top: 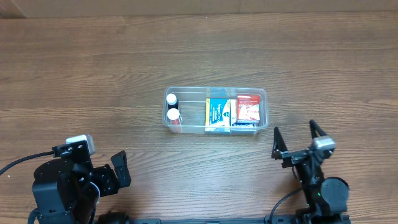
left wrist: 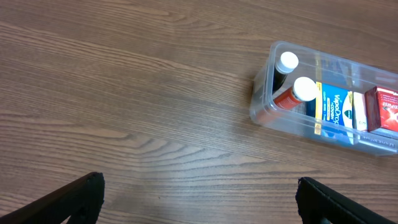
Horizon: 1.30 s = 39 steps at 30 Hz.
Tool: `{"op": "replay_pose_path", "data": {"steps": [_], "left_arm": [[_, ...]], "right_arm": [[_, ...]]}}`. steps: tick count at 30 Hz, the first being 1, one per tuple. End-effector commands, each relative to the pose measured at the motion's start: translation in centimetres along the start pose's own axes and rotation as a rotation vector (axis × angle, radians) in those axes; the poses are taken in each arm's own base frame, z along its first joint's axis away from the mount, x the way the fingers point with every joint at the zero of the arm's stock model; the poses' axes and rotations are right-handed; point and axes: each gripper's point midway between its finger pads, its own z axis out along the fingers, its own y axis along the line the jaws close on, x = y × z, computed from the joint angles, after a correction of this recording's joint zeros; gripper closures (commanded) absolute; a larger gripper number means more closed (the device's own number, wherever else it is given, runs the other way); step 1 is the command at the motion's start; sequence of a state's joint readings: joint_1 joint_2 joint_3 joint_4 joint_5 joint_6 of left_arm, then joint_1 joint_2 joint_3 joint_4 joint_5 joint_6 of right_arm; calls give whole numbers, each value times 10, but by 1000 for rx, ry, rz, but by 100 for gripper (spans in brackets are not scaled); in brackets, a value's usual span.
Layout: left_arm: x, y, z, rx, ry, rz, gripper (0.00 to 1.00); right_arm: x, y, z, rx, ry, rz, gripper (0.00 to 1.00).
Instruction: Pack container
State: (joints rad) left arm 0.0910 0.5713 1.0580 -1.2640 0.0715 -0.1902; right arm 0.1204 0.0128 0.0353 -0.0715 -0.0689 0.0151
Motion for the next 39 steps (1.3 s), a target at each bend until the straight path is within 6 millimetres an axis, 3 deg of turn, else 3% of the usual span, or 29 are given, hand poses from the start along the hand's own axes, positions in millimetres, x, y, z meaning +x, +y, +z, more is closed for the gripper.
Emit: {"op": "replay_pose_path", "data": {"steps": [1,29,33,39], "left_arm": [[0,-1,-1,6,-9,-14,0],[7,4,0,-20,3,-3,0],[10,7,24,-6,-71,0,0],[17,-4,86,139,-337,37,0]], "right_arm": [[12,2,1,-15,23,-24,0],[12,2,1,-15,22,-24,0],[12,2,1,-15,22,-24,0],[12,2,1,-15,22,-24,0]]}}
